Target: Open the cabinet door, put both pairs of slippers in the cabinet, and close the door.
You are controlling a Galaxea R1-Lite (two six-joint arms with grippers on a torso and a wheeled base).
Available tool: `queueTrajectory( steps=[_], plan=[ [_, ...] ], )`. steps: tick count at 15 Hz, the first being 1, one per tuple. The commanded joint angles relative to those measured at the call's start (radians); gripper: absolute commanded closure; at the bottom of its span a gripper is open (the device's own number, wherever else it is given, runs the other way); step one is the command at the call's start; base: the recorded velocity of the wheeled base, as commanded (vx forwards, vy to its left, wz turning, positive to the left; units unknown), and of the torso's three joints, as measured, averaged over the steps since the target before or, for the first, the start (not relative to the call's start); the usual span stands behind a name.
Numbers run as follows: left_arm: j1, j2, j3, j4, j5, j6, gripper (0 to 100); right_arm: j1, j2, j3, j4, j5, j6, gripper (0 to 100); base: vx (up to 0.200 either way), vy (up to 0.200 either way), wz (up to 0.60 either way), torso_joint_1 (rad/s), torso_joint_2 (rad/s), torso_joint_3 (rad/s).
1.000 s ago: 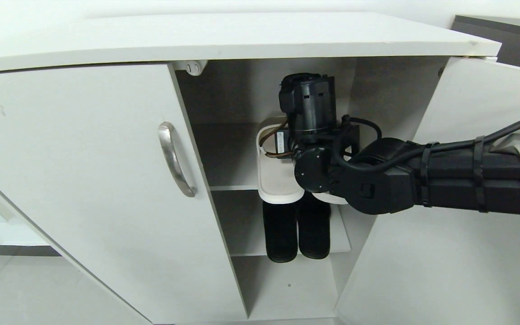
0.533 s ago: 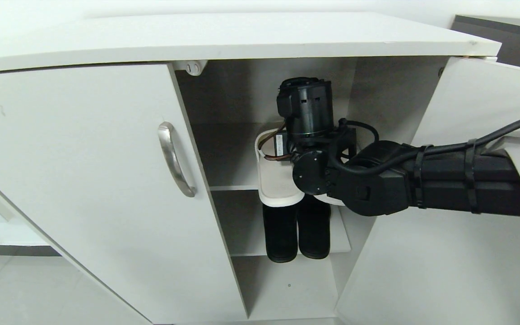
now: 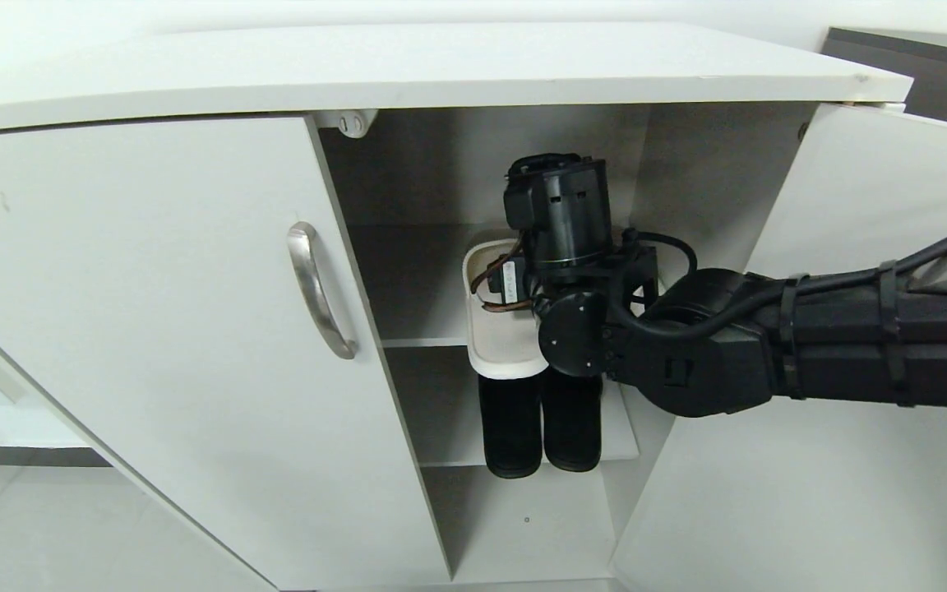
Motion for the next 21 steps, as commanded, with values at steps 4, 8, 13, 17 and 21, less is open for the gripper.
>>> queueTrajectory(
  steps=[4,8,13,17,21],
  plan=[
    [0.000,0.001,0.000,0.000,0.000,0.000,100,0.100,-0.206,0.241,-0.034,0.000,0.024,0,0.000,0.000,0.00,0.000,0.00,0.000],
    [0.000,0.001,0.000,0.000,0.000,0.000,100,0.141,-0.329,0.485,-0.169,0.089,0.024,0,0.000,0.000,0.00,0.000,0.00,0.000],
    [0.000,0.001,0.000,0.000,0.000,0.000,100,0.144,-0.476,0.798,-0.376,0.380,0.014,100,0.000,0.000,0.00,0.000,0.00,0.000],
    [0.000,0.001,0.000,0.000,0.000,0.000,100,0.150,-0.481,0.842,-0.447,0.431,-0.004,100,0.000,0.000,0.00,0.000,0.00,0.000],
    [0.000,0.001,0.000,0.000,0.000,0.000,100,0.152,-0.456,0.850,-0.447,0.429,-0.004,100,0.000,0.000,0.00,0.000,0.00,0.000]
  ],
)
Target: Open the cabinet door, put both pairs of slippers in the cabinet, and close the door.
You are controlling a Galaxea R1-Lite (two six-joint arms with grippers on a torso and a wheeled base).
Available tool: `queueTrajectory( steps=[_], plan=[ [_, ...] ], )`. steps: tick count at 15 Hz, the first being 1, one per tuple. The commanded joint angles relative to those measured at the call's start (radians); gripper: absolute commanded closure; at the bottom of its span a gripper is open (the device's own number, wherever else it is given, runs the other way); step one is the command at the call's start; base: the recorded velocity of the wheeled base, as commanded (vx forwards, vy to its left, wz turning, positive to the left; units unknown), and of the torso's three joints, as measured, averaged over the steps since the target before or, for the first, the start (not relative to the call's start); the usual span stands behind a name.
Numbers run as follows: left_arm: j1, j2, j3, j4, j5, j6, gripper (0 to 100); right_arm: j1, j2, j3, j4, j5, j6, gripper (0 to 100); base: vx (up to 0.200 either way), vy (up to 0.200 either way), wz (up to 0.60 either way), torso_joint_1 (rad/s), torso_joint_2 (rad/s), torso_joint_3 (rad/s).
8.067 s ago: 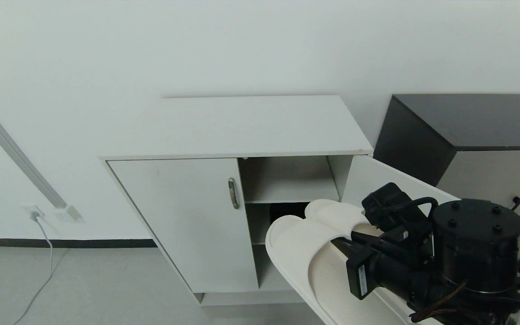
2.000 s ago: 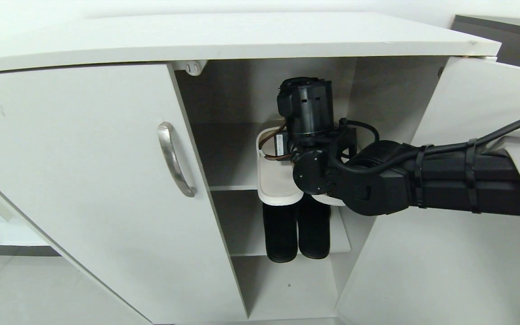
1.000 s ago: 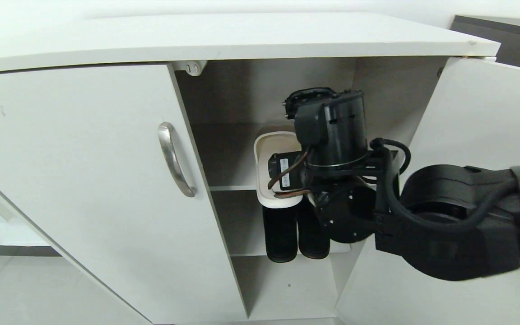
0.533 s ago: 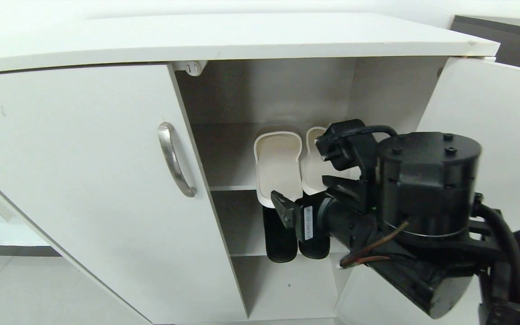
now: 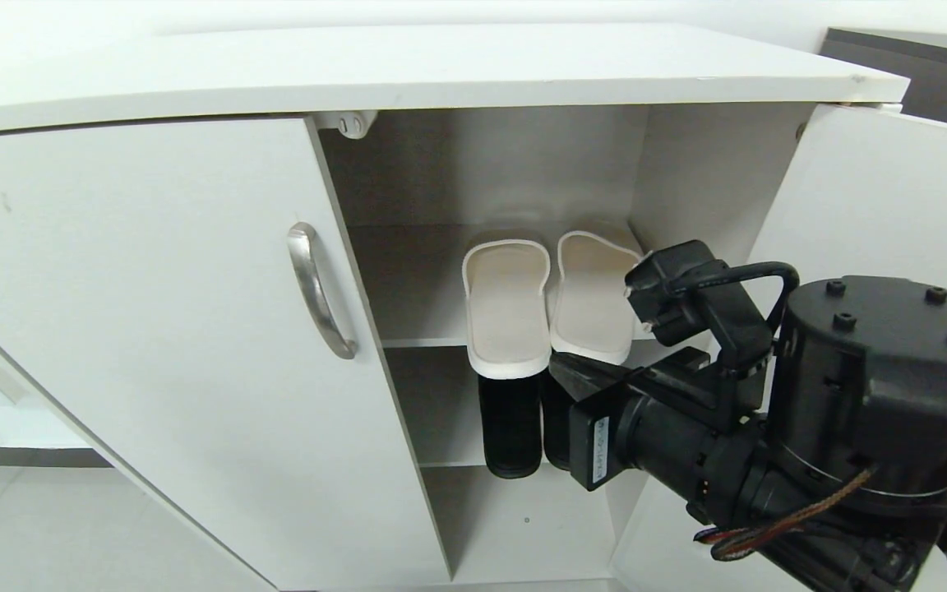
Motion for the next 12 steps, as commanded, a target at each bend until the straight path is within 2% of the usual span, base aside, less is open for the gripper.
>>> queueTrajectory(
  steps=[1,4,12],
  plan=[
    [0.000,0.001,0.000,0.000,0.000,0.000,100,0.004,0.009,0.002,0.000,-0.001,0.000,100,0.000,0.000,0.00,0.000,0.00,0.000],
    [0.000,0.001,0.000,0.000,0.000,0.000,100,0.007,0.014,0.008,0.000,-0.002,-0.002,100,0.000,0.000,0.00,0.000,0.00,0.000],
    [0.000,0.001,0.000,0.000,0.000,0.000,100,0.009,0.026,0.016,-0.002,-0.007,0.000,100,-0.200,0.000,0.00,0.002,0.00,0.002]
  ],
)
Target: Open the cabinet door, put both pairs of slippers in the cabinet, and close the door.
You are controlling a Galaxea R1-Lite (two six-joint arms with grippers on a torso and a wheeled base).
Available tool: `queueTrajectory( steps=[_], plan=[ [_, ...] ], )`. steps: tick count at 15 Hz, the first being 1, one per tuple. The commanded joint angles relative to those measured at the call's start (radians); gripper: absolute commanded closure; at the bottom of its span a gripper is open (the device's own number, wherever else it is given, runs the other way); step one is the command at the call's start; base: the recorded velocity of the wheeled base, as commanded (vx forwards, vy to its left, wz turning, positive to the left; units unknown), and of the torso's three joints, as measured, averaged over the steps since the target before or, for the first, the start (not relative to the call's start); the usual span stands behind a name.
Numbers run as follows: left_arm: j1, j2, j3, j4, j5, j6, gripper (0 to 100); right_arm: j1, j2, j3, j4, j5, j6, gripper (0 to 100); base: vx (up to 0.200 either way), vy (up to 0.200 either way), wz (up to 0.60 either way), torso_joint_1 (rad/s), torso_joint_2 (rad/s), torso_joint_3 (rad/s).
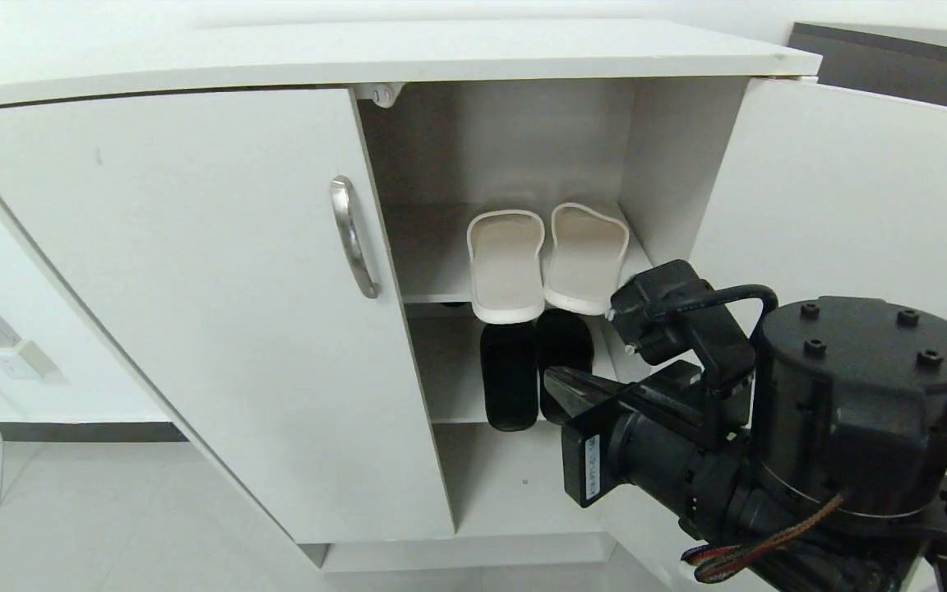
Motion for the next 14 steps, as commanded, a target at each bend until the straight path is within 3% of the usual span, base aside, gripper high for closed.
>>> queueTrajectory(
  steps=[1,10,14],
  plan=[
    [0.000,0.001,0.000,0.000,0.000,0.000,100,0.001,0.012,0.004,-0.001,0.000,0.001,100,-0.200,0.000,0.00,-0.002,0.00,0.007],
    [0.000,0.001,0.000,0.000,0.000,0.000,100,-0.033,0.045,0.019,-0.004,0.011,0.001,100,-0.200,0.000,0.00,0.002,0.00,-0.002],
    [0.000,0.001,0.000,0.000,0.000,0.000,100,-0.033,0.055,0.026,-0.004,0.011,0.001,100,0.000,0.000,0.00,0.000,0.00,0.000]
  ],
)
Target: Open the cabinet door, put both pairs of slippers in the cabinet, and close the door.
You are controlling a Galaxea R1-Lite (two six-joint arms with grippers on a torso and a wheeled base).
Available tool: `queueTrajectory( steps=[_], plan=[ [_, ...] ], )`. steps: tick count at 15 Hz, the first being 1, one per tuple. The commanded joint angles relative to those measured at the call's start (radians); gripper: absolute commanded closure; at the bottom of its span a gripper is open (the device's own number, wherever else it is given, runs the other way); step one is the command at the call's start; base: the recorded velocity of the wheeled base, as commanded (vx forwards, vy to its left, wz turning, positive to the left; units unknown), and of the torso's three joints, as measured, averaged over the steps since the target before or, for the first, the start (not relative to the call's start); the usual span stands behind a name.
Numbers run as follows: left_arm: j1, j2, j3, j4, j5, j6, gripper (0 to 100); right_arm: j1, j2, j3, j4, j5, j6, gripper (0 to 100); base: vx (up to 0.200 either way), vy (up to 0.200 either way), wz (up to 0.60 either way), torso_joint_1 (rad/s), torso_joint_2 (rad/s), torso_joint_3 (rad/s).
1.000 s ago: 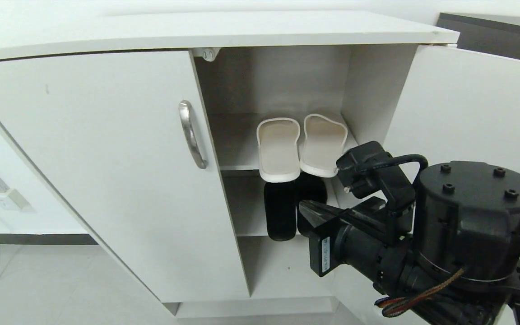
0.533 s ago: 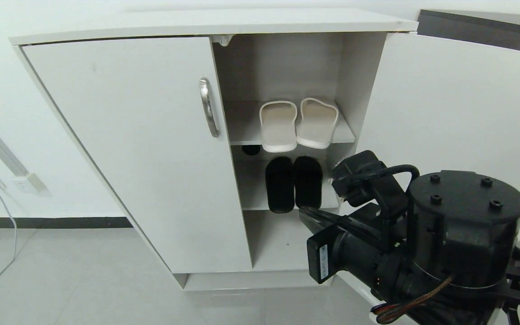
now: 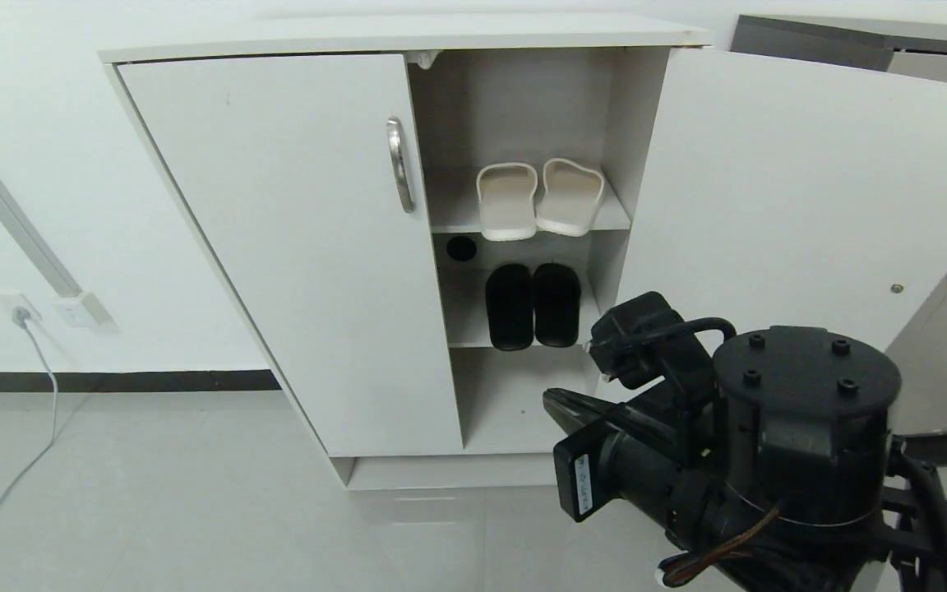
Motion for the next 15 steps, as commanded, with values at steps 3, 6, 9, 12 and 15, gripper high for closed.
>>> queueTrajectory(
  steps=[3,6,9,12,15],
  plan=[
    [0.000,0.001,0.000,0.000,0.000,0.000,100,0.000,0.017,0.007,0.000,0.000,0.000,100,0.000,0.000,0.00,0.000,0.00,0.000],
    [0.000,0.001,0.000,0.000,0.000,0.000,100,0.002,0.018,0.010,0.000,0.000,0.000,100,0.000,0.000,0.00,0.000,0.00,0.000],
    [0.000,0.001,0.000,0.000,0.000,0.000,100,0.000,0.029,0.010,-0.001,0.000,0.000,100,0.000,0.000,0.00,0.000,0.00,0.000],
    [0.000,0.001,0.000,0.000,0.000,0.000,100,0.000,0.031,0.010,-0.001,-0.001,0.000,100,0.000,0.000,0.00,0.000,0.00,0.000],
    [0.000,0.001,0.000,0.000,0.000,0.000,100,0.000,0.031,0.010,-0.001,-0.001,0.000,100,0.000,0.000,0.00,0.000,0.00,0.000]
  ],
)
